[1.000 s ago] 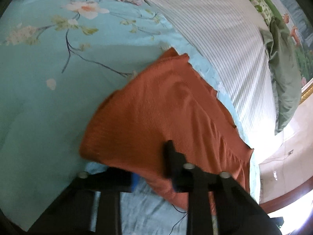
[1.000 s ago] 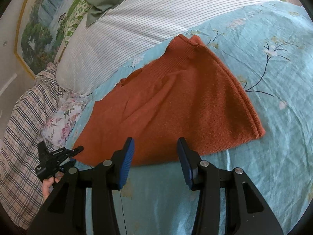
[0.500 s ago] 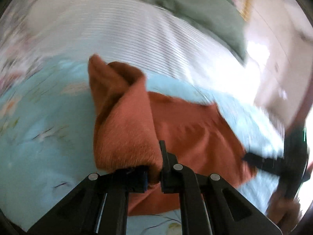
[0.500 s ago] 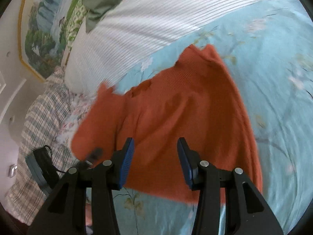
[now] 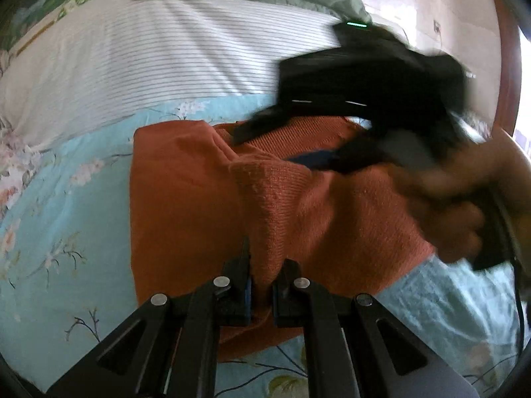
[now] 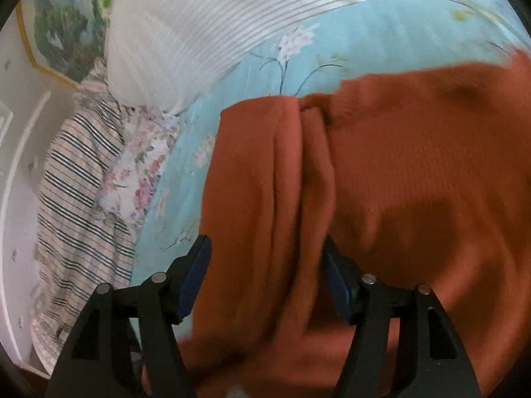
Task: Fold small clothes
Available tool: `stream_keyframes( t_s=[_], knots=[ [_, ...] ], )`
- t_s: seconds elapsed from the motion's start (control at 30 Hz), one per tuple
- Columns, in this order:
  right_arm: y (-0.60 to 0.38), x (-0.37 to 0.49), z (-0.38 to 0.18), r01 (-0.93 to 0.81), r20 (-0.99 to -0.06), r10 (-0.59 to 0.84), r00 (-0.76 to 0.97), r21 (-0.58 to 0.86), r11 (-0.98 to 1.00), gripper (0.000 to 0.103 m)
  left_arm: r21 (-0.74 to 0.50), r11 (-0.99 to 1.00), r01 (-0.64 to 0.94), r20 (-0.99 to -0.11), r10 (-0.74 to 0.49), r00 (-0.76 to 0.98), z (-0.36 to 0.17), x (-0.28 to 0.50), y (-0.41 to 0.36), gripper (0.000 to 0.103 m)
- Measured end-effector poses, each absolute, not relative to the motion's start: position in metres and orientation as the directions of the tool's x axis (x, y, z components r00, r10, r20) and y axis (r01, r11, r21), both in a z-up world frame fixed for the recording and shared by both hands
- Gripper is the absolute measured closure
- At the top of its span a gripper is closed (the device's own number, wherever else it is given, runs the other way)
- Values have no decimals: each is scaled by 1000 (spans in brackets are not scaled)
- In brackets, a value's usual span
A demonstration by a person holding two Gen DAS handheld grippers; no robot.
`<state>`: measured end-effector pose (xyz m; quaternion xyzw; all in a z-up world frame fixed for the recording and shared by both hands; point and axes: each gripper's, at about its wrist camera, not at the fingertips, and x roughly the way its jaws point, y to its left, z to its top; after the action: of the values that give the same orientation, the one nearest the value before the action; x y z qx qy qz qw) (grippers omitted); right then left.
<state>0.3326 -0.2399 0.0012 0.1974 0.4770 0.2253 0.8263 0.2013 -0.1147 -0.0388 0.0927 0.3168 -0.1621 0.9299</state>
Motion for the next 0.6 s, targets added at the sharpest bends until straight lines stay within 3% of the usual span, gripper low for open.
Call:
stream_keyframes(
  t_s=[0.1, 0.13, 0.2, 0.23, 0.43, 0.6],
  knots=[
    [-226, 353, -4, -202, -732, 537, 418, 501, 841, 41, 105, 927, 360, -611, -225, 759, -39, 199, -120, 97],
    [-220, 358, -3, -218, -744, 527, 410, 481, 849, 49, 113, 926, 361, -611, -222, 760, -39, 199, -121, 97],
    [-216, 358, 3, -241, -761, 494, 421, 431, 870, 83, 118, 925, 361, -610, -220, 761, -37, 199, -122, 97],
    [-219, 354, 9, -257, -748, 504, 432, 434, 863, 87, 118, 925, 362, -609, -221, 761, -36, 198, -122, 97],
    [-267, 311, 67, -296, -653, 503, 566, 408, 863, 88, 102, 915, 390, -582, -263, 770, -13, 187, -127, 97],
    [-319, 281, 84, -241, -631, 430, 646, 366, 899, 88, 31, 865, 500, -549, -404, 732, 12, 178, -161, 96]
  ],
)
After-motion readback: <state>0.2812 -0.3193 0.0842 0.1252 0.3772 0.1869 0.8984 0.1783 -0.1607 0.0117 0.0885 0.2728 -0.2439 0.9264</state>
